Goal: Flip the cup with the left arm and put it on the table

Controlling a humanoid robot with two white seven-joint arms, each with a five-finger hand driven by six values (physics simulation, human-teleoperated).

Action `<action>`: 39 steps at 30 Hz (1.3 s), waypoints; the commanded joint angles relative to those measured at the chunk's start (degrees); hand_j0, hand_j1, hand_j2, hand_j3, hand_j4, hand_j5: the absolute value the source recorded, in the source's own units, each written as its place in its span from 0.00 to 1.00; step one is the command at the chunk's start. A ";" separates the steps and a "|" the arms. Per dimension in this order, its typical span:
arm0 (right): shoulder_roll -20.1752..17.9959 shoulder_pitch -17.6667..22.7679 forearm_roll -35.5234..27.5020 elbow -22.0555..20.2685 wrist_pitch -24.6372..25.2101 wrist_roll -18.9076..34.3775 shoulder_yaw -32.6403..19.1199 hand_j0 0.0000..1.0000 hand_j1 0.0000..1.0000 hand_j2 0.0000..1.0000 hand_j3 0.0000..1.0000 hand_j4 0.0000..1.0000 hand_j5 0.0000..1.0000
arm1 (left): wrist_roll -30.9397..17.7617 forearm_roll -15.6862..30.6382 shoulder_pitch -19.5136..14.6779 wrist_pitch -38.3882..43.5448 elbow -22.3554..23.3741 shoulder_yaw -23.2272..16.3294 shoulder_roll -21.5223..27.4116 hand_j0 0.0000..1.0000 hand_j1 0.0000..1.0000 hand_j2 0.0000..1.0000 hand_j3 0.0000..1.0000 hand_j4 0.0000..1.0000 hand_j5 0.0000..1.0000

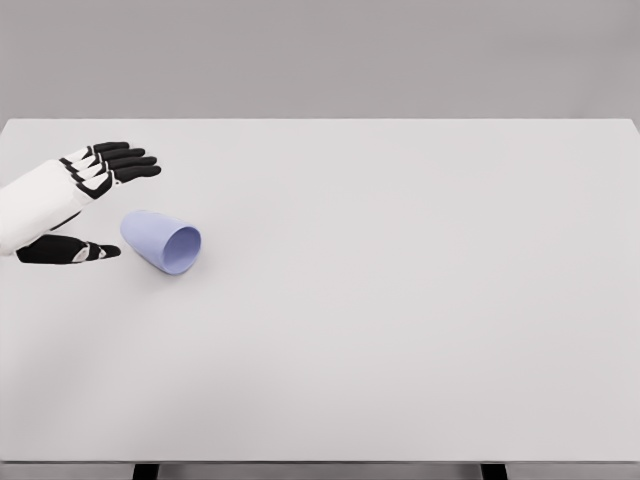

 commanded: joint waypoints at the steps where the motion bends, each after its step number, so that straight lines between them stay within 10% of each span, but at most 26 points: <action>1: 0.00 0.00 -0.01 0.00 0.00 0.01 0.00 1.00 1.00 1.00 1.00 1.00 1.00 | 0.21 0.66 0.00 0.03 -0.01 -0.21 0.24 1.00 1.00 1.00 1.00 1.00 1.00; 12: 0.00 0.00 -0.01 0.00 0.00 0.01 0.00 1.00 1.00 1.00 1.00 1.00 1.00 | 0.39 10.86 -1.49 21.93 0.08 -5.48 0.32 1.00 1.00 1.00 1.00 1.00 1.00; 18: 0.00 0.00 -0.01 0.00 0.00 0.01 0.00 1.00 1.00 1.00 1.00 1.00 1.00 | -0.14 11.03 -9.49 26.06 0.08 -19.19 2.87 1.00 1.00 1.00 1.00 1.00 1.00; 39: 0.00 0.00 -0.01 0.00 0.00 0.01 0.00 1.00 1.00 1.00 1.00 1.00 1.00 | -2.34 9.45 -14.33 26.06 2.10 -25.96 4.81 1.00 1.00 1.00 1.00 1.00 1.00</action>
